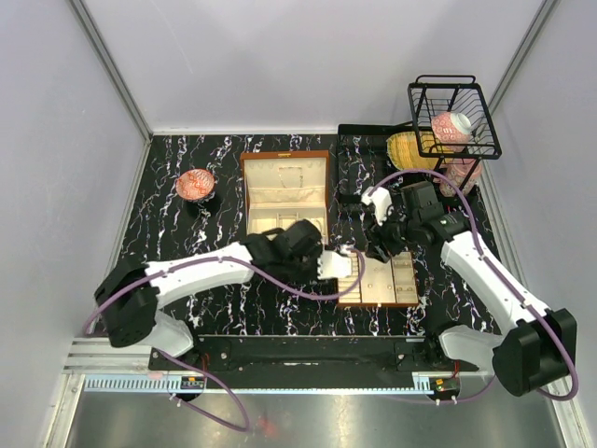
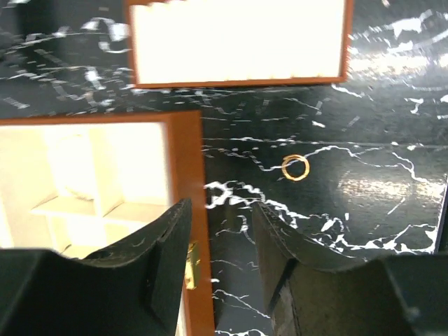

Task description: Organize the mixed jewelry

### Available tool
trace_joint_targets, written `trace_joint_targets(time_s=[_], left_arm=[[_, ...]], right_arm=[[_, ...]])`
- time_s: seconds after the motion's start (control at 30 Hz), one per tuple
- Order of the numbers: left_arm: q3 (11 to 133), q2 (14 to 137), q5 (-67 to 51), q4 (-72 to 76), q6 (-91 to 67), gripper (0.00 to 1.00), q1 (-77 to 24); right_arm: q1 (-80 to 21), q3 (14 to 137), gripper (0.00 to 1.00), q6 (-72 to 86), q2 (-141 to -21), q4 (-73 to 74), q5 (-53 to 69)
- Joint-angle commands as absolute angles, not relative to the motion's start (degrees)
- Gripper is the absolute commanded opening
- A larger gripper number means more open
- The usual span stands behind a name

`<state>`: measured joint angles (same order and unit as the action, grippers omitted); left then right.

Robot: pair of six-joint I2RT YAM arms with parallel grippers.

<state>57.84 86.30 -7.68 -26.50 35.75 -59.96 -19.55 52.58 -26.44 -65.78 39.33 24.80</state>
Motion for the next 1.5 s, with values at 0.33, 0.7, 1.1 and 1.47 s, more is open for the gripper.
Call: trace_joint_targets(time_s=[0.33,0.7,1.1,1.47], left_arm=[[58.5,65.3,-9.2,-26.5,23.5,0.58,-33.6],[62.7,62.4,-6.2,-34.2,20.0,0.61,-21.8],[63.6,62.6,-0.2,-34.7,19.2,0.63,-18.7],[61.1,61.2,-0.6,-34.0,19.4,0.64,-17.3]], right_arm=[[-43.4,58.8,0.62,-13.1,-77.2,35.8,23.8],[-56.0,65.1,0.55,-1.5,-91.7,31.7,13.9],[-62.7,69.5,0.46,3.2,-102.5,31.9,2.5],[-62.8,70.0,0.44,2.6,-104.9,33.3,-2.2]])
